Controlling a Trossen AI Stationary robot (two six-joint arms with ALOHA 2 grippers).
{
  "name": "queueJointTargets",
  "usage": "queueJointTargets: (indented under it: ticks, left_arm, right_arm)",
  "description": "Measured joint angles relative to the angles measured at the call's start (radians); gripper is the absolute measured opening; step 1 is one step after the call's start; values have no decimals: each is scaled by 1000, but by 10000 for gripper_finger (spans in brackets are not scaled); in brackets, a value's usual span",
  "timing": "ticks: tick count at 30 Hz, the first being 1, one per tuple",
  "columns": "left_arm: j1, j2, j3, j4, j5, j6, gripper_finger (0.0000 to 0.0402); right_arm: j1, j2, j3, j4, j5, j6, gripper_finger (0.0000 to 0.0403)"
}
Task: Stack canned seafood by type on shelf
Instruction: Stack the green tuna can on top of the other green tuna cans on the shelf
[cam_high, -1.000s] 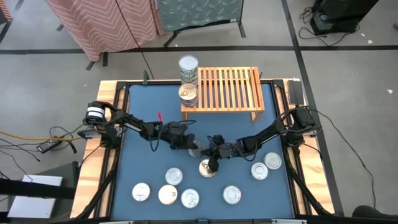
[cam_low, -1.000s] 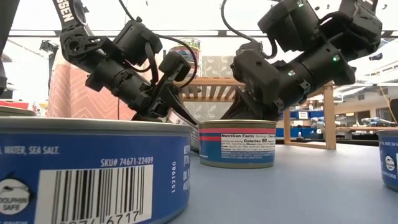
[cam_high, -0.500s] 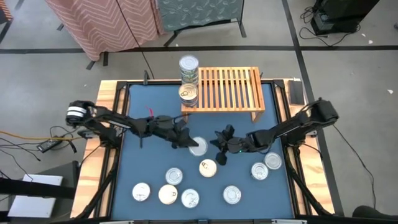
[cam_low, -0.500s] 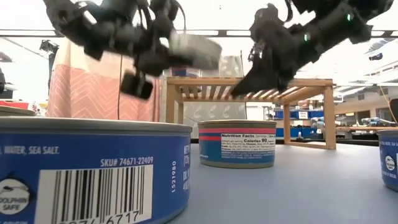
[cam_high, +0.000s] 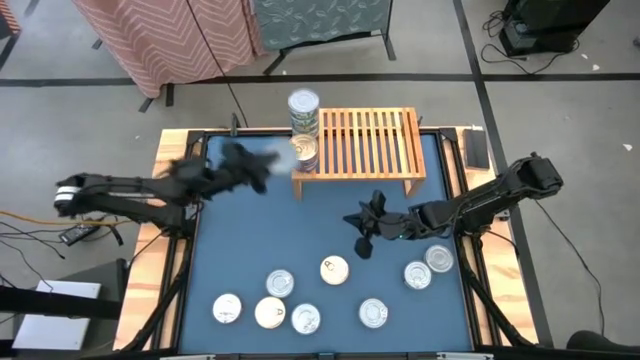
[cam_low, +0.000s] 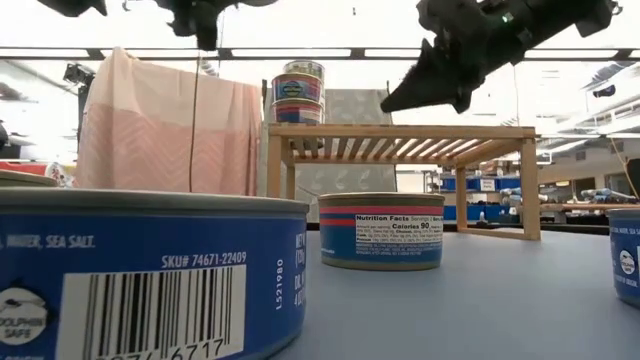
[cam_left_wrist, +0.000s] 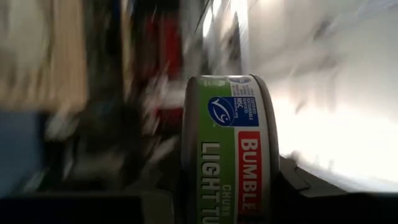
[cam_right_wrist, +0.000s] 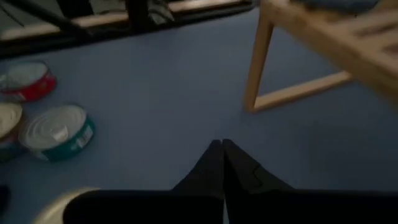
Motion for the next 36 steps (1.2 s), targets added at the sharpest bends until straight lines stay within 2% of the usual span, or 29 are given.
queueJointTargets:
  ticks: [3,6,10,14,16,21,24,28,36]
  left_arm:
    - [78,-53,15,-14,-94,5,137]
    - [163,-60,70,-131,-84,53,137]
    - [286,-23,203,-362,9,137,137]
    - [428,57,375,-629,153,234,137]
    - [492,111,449,-702,252,248,137]
    - [615,266,558,-710,531,268,137]
    - [665,351,609,-707,630,287,137]
    - [719,421,670,-724,680,339,137]
    - [759,447,731,-739,736,326,137]
  right_arm:
    - [-17,0,41,-32,40,-45,0]
    - [-46,0,130,-93,84,-146,0]
    - [-115,-2,256,-208,114,-252,0]
    - [-189,-2,367,-296,122,-308,0]
    - [-217,-2,402,-316,121,-351,0]
    - [-261,-2,465,-317,119,-452,0]
    - [-271,-2,479,-320,118,-474,0]
    - [-271,-2,480,-327,116,-475,0]
    - [-263,-2,480,-328,128,-467,0]
